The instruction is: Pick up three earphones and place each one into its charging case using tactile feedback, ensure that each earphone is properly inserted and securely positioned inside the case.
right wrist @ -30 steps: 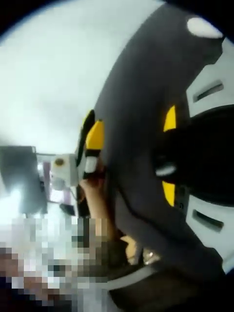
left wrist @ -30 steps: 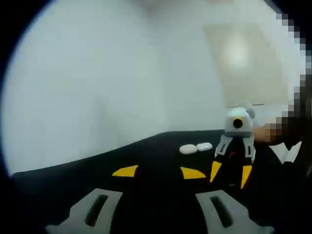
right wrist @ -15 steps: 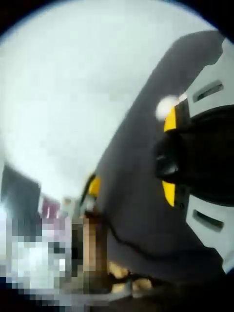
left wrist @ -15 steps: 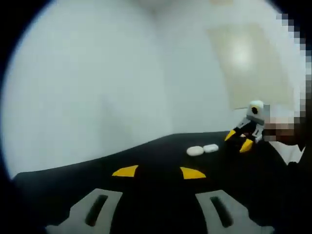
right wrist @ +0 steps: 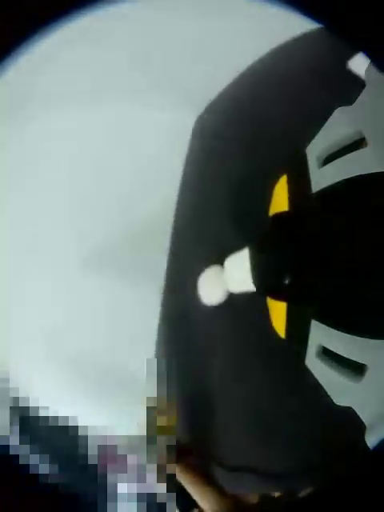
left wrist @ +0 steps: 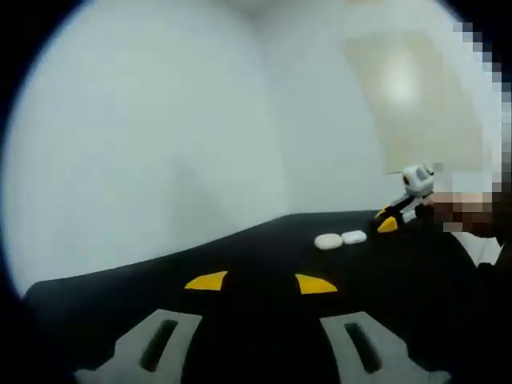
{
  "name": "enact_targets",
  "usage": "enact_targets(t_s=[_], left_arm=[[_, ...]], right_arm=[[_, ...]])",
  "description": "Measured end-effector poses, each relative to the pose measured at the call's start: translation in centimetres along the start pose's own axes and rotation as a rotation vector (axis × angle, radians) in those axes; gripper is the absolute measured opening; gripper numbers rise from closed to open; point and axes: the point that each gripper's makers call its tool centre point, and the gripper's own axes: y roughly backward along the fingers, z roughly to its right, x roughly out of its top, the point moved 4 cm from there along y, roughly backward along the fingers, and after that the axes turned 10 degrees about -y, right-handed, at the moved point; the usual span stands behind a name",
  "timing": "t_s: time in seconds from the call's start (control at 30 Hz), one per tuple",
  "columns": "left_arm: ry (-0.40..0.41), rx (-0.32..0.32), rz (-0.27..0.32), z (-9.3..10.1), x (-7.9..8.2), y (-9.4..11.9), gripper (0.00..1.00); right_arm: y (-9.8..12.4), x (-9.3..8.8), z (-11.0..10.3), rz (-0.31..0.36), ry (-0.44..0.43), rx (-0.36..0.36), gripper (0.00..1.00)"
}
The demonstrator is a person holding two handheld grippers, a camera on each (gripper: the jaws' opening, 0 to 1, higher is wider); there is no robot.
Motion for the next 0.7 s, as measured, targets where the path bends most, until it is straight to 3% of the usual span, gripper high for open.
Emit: enact_targets(t_s=[0.23,0.33,0.4,0.43,0.47,0.5,0.67,0.7], left_arm=[[-0.003,0.002,-0.004,0.0,-0.1,0.1,0.28],[-0.007,-0.001,-0.008,0.1,-0.2,0.1,0.28],[-0.013,-0.001,-0.011,0.3,-0.2,0.1,0.28],[-0.015,-0.003,-0.012,0.3,-0.2,0.1,0.28],[-0.015,-0.003,-0.012,0.4,-0.2,0.1,0.28],[-0.016,-0.003,-0.012,0.4,-0.2,0.0,0.28],[-0.012,-0.001,-0.019,0.4,-0.3,0.0,0.28],[-0.014,0.002,-0.021,0.3,-0.4,0.0,0.28]], right_arm=[[-0.6,-0.8,-1.4,-0.020,-0.028,0.048,0.37],[-0.6,-1.1,-1.3,-0.036,0.019,0.047,0.40],[0.1,0.5,-1.5,0.043,-0.002,0.061,0.52],[0.7,1.6,-1.8,0.091,-0.022,0.093,0.51],[1.3,3.1,-2.0,0.164,-0.051,0.109,0.50],[2.1,5.2,-2.2,0.278,-0.087,0.126,0.47],[2.9,10.1,-2.9,0.468,-0.216,0.210,0.41],[2.7,10.6,-3.3,0.480,-0.235,0.232,0.41]])
